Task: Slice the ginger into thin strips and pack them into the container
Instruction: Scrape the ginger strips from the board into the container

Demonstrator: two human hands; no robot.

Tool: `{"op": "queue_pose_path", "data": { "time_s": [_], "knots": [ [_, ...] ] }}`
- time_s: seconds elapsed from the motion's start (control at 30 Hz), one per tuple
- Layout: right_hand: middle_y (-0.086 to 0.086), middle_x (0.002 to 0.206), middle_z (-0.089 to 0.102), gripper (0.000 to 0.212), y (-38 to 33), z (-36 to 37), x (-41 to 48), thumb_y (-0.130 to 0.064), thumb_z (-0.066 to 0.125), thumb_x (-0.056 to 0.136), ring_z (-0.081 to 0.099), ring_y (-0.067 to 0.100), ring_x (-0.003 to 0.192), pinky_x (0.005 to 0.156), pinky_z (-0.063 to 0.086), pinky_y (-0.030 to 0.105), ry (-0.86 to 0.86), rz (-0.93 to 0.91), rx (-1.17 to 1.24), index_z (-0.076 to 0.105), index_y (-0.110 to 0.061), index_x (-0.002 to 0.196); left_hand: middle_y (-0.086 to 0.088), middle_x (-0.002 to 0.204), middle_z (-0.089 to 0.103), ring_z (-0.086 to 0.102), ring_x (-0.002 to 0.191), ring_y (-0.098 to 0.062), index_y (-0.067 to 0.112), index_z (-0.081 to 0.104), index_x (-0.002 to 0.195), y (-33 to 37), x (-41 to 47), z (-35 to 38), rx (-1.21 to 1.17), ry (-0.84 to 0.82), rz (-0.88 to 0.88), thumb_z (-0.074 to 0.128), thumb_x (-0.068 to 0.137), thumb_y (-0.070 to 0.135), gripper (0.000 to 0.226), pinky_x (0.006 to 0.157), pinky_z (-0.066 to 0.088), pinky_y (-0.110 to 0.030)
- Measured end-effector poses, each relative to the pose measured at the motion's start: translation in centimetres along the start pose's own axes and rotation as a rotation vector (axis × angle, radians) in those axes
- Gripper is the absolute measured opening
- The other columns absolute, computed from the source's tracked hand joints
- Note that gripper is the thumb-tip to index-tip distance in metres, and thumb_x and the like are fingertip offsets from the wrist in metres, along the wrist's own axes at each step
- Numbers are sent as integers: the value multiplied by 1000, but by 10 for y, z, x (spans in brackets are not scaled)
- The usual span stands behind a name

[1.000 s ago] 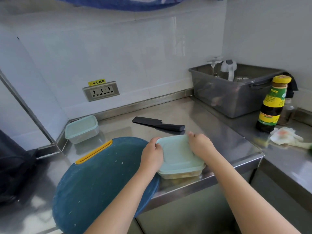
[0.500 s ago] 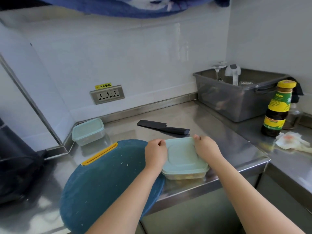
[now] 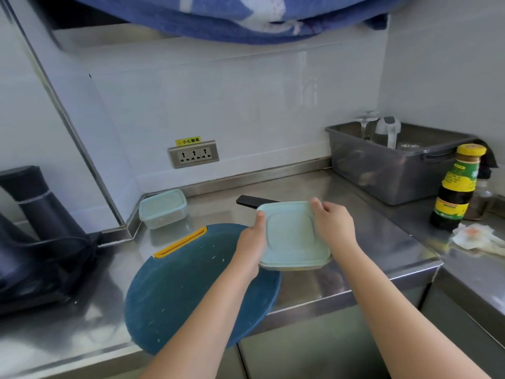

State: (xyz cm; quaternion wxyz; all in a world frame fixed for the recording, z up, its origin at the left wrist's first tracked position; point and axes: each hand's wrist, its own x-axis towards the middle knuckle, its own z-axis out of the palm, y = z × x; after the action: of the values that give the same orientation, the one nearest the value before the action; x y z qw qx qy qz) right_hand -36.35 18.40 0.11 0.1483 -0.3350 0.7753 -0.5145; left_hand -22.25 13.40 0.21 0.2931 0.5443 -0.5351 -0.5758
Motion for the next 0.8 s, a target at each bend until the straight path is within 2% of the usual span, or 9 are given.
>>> {"op": "queue_pose_path", "data": {
  "time_s": [0.1, 0.2, 0.3, 0.4, 0.5, 0.57, 0.63, 0.7, 0.8],
  "knots": [
    [2, 63, 42, 47, -19, 5, -3, -36, 33, 102, 41, 22, 66, 57, 29, 34, -53, -38, 88, 38, -12, 62, -4, 106, 60, 57, 94, -23, 8, 52, 117, 4, 2, -7, -37, 67, 47, 31, 95, 60, 60, 74, 43, -32],
    [0, 91, 50, 32, -24, 11, -8, -46, 27, 102, 46, 20, 90, 78, 33, 31, -117, 9, 206, 45, -20, 95, -4, 110, 58, 56, 99, -24, 11, 49, 112, 9, 4, -16, -30, 71, 76, 32, 95, 60, 55, 82, 44, -33],
    [-2, 86, 47, 43, -22, 15, -11, -55, 28, 99, 46, 15, 76, 74, 31, 31, -130, 74, 236, 41, -14, 105, -3, 109, 61, 59, 98, -23, 11, 53, 118, 11, 7, -22, -35, 49, 61, 33, 94, 62, 59, 81, 49, -34],
    [5, 99, 48, 45, -22, 24, -6, -53, 27, 99, 46, 21, 87, 74, 31, 31, -140, 94, 235, 42, -12, 106, 0, 103, 61, 59, 93, -20, 15, 55, 113, 15, 7, -30, -49, 35, 101, 35, 95, 60, 52, 67, 45, -29],
    [10, 106, 48, 49, -28, 40, 7, -54, 27, 98, 46, 27, 102, 78, 33, 32, -170, 117, 225, 44, -11, 111, -3, 129, 56, 53, 116, -24, 14, 49, 133, 22, 15, -42, 11, 31, 158, 36, 96, 57, 58, 85, 41, -29],
    [9, 102, 48, 58, -36, 51, 16, -54, 27, 98, 46, 29, 104, 81, 34, 34, -198, 164, 202, 46, -6, 124, -6, 149, 37, 37, 134, -24, 15, 28, 147, 23, 21, -54, 232, 108, 317, 40, 96, 52, 65, 98, 33, -31],
    [5, 94, 51, 62, -47, 63, 28, -54, 30, 97, 50, 26, 94, 81, 39, 34, -229, 181, 229, 47, -4, 129, -7, 156, 20, 19, 143, -21, 17, 17, 151, 23, 20, -69, 525, 227, 618, 52, 89, 54, 80, 112, 20, -32],
    [5, 96, 56, 62, -59, 79, 36, -57, 35, 94, 55, 25, 92, 80, 43, 33, -259, 176, 275, 50, -5, 126, -2, 157, 16, 10, 145, -19, 23, 27, 149, 18, 21, -85, 819, 239, 891, 66, 76, 60, 90, 116, 8, -33],
    [5, 97, 57, 55, -79, 111, 41, -57, 37, 94, 55, 24, 94, 88, 45, 35, -313, 140, 319, 51, -8, 116, 5, 158, 16, 5, 146, -20, 31, 27, 148, 10, 40, -112, 1154, 211, 984, 69, 74, 56, 89, 119, 0, -39]
  ]
}}
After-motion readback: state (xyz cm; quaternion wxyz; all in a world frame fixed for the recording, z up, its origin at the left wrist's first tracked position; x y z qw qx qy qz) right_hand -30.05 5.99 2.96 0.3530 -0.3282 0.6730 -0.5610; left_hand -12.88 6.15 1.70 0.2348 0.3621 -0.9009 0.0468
